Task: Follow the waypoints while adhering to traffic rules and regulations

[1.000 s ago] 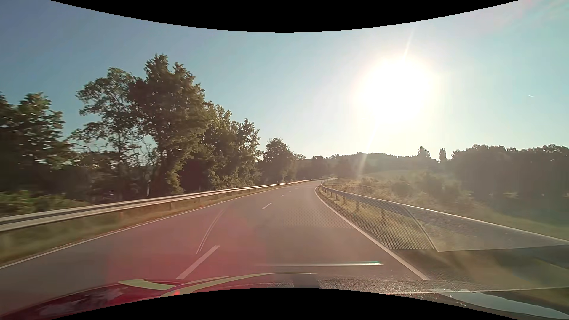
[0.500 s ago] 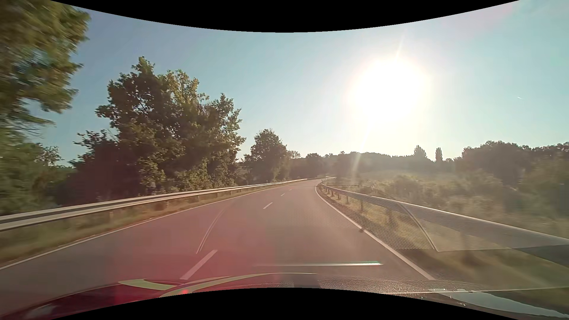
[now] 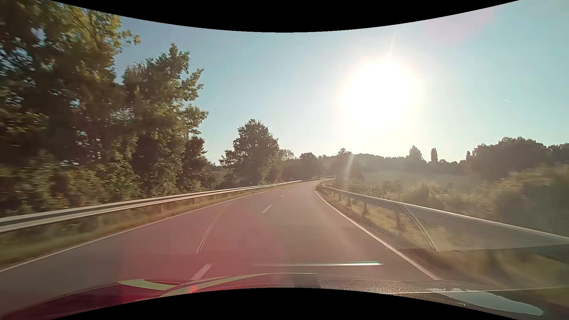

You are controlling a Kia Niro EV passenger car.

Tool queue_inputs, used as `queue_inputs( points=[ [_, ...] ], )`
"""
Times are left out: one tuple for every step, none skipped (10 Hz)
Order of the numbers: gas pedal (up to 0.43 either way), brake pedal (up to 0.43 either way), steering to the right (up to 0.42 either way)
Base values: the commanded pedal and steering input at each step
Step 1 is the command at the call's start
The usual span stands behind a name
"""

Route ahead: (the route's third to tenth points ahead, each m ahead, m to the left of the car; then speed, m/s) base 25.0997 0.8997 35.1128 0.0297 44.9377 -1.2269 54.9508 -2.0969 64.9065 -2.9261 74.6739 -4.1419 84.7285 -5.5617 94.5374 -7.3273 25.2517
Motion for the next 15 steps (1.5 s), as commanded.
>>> queue_inputs(
  points=[
    [0.22, 0.0, 0.014],
    [0.22, 0.0, 0.014],
    [0.22, 0.0, 0.014],
    [0.22, 0.0, 0.014],
    [0.22, 0.0, 0.014],
    [0.22, 0.0, 0.013],
    [0.22, 0.0, 0.013],
    [0.22, 0.0, 0.012],
    [0.22, 0.0, 0.012],
    [0.22, 0.0, 0.013],
    [0.22, 0.0, 0.016],
    [0.22, 0.0, 0.019],
    [0.22, 0.0, 0.019],
    [0.22, 0.0, 0.019],
    [0.22, 0.0, 0.018]
  ],
)
